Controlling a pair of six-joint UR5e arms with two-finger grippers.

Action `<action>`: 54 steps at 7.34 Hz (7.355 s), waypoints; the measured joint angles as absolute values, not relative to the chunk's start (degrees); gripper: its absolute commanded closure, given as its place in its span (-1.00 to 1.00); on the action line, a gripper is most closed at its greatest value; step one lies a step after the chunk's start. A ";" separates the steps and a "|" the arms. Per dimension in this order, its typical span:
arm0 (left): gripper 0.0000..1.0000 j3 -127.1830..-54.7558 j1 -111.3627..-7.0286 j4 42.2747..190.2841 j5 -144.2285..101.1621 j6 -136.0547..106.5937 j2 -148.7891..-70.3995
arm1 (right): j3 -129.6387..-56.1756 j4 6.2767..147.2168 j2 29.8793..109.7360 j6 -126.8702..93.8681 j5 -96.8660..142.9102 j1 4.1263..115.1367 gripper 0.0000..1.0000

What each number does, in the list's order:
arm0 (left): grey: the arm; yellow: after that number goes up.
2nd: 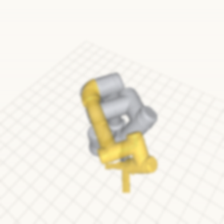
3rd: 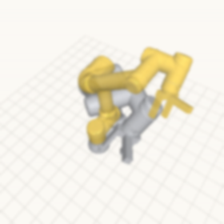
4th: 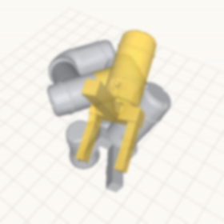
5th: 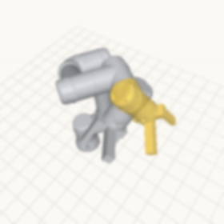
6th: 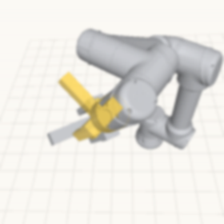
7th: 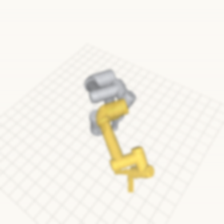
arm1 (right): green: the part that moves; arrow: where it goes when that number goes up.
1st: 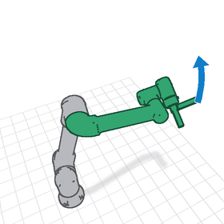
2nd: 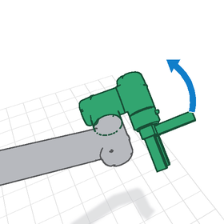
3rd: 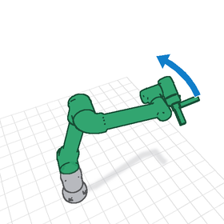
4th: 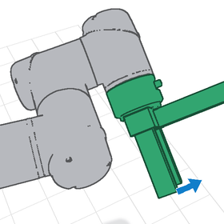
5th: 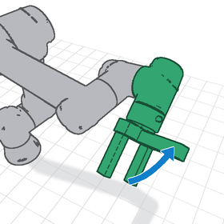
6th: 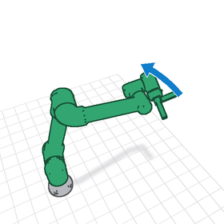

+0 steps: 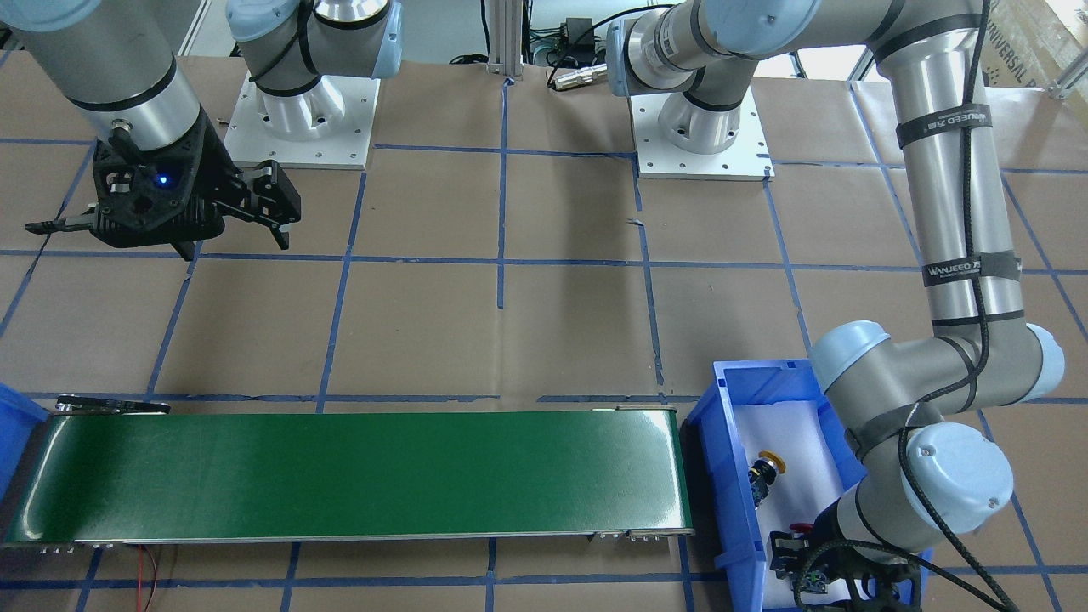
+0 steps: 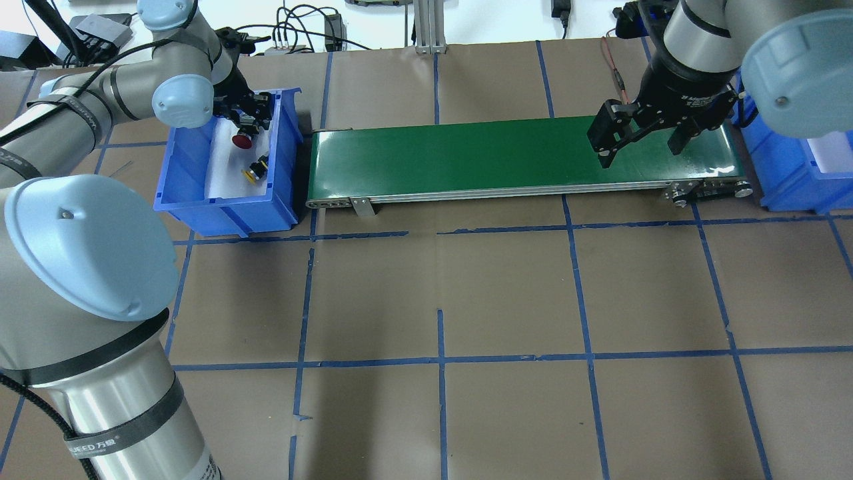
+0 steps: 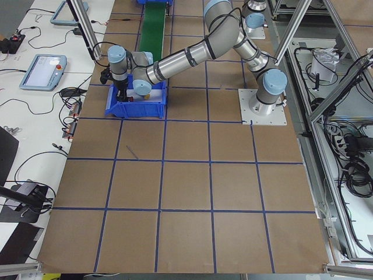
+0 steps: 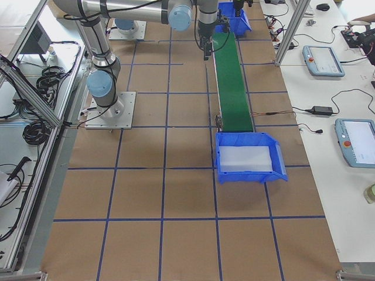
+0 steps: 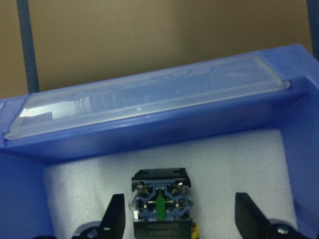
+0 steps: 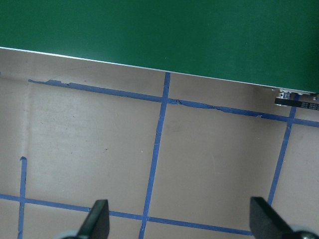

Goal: Transport two buttons from left to right
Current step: 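Close the left gripper on the red-capped button and lift it, then carry the red-capped button with the left gripper over the conveyor, then lower the button onto the green belt and open the left gripper, then move the left gripper back into the blue bin over the yellow-capped button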

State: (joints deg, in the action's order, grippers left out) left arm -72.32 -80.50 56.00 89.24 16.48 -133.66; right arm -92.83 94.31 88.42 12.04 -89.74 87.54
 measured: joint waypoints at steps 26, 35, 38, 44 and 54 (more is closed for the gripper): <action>-0.97 -70.68 -101.00 63.15 93.16 -11.46 -129.14 | -92.84 94.31 88.42 12.04 -89.74 87.54 -0.99; -1.00 -69.02 -92.04 82.13 96.29 -4.40 -115.05 | -92.90 94.33 88.33 12.39 -89.74 87.54 -0.99; -1.00 -69.73 -86.89 84.16 95.81 2.73 -113.71 | -92.92 94.38 88.30 12.53 -89.74 87.54 -0.99; -1.00 -71.36 -79.88 78.73 95.58 41.43 -115.91 | -92.90 95.20 88.13 12.57 -89.74 87.54 -0.99; -0.35 -82.24 -79.45 64.04 88.97 52.92 -121.39 | -93.79 95.79 88.12 12.08 -89.15 87.54 -0.99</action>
State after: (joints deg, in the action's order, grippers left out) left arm -82.24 -79.45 64.04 88.97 52.92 -121.39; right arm -93.79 95.79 88.12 12.08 -89.15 87.54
